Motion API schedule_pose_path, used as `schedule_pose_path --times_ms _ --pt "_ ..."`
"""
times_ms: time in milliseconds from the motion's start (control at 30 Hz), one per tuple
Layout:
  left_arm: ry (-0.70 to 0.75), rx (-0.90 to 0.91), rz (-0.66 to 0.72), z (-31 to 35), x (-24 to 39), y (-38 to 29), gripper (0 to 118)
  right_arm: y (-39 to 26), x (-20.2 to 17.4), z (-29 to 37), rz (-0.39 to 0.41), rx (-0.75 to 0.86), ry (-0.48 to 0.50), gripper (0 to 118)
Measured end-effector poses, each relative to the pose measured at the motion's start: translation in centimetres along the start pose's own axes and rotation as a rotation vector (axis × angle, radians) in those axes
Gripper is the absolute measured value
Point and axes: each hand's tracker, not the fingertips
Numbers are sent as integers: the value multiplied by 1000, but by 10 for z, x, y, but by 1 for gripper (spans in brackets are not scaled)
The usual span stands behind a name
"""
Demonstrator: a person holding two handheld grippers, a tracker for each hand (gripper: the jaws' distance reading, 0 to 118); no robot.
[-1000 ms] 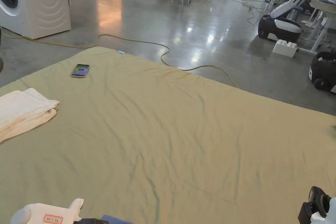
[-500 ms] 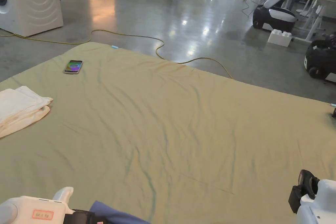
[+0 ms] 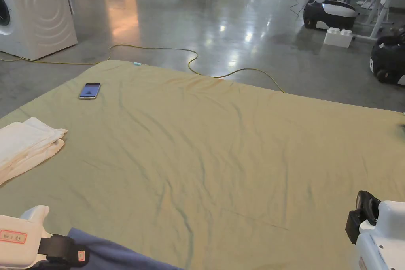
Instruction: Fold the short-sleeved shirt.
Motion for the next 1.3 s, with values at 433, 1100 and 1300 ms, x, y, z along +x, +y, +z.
schedule_pose_path --times_ms 433,1100,1300 --pt "-243 -174 -166 -88 158 -44 8 -12 18 9 -7 -22 -18 0" --pt "-86 -366 -98 -219 185 -86 42 -33 47 17 -25 -99 -83 0" --pt "-129 -304 -155 -180 190 -76 55 -34 44 20 -13 -106 -74 0"
